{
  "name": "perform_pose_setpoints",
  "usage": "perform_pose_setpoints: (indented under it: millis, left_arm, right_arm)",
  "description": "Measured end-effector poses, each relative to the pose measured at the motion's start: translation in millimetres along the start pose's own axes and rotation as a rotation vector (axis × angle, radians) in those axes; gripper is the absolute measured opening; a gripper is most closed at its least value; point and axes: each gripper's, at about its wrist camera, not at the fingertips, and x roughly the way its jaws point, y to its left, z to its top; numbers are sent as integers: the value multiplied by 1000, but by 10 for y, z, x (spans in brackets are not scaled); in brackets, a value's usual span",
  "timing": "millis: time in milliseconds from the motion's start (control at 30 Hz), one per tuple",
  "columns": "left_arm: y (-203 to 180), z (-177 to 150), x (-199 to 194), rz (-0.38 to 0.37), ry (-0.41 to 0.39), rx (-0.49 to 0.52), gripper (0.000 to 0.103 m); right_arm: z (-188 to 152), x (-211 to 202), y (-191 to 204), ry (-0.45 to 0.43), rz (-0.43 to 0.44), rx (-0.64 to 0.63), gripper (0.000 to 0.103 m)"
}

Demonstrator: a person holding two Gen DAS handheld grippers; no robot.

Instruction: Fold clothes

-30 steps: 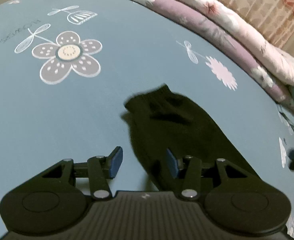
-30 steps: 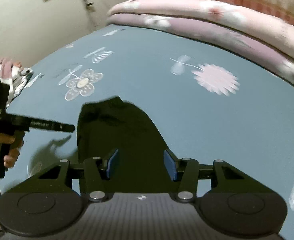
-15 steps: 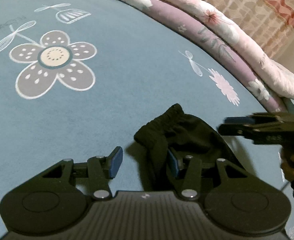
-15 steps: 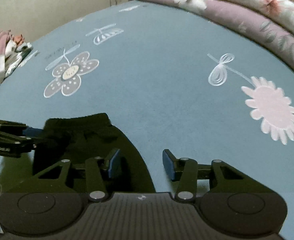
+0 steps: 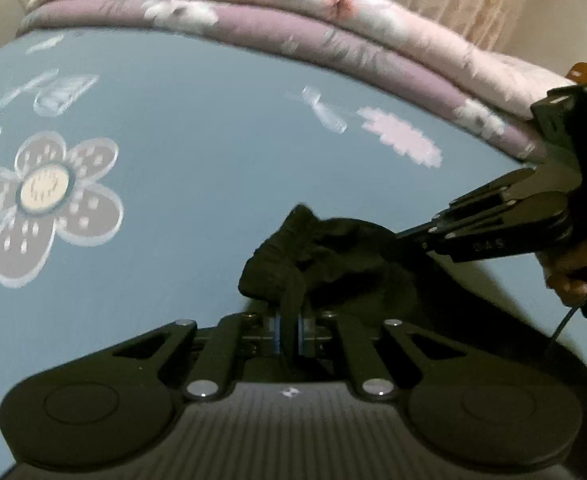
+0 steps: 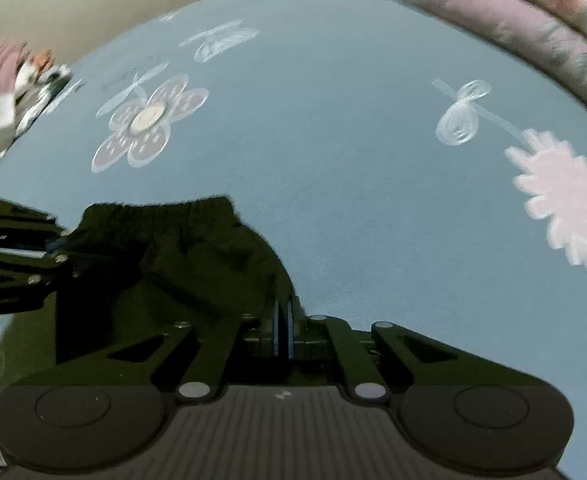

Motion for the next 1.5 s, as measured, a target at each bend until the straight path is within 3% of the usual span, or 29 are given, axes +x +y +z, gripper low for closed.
perform_pose_setpoints:
  millis: [200,467,700,800,1100,1300,1500]
  left_arm:
    - [-142,377,-105,-48,-54,42,5]
    - [-337,776,161,-56,-90,96,5]
    - [-229,643,613,-5,8,59,5]
    - [-188,581,706,6,47,29,10]
    - [-97,451,429,11,70,-59,22]
    - [-174,258,174,3,89,-157,23]
    - [-658,-22,-8,-54,129,-142,23]
  right_arm:
    - [187,-378,-86,-63,-79,-10,4]
    - [357,-547,-401,-112,-198,16,4]
    - [303,-114,-530,-86,-216,41,4]
    - [239,38,-550,-70,-208,53,8]
    - [61,-651,-608,-127,-117,89,27]
    - [-489,-1336,-741,-127,-110,180,35]
    - [-1612,-1703,-799,22,-188,297,35]
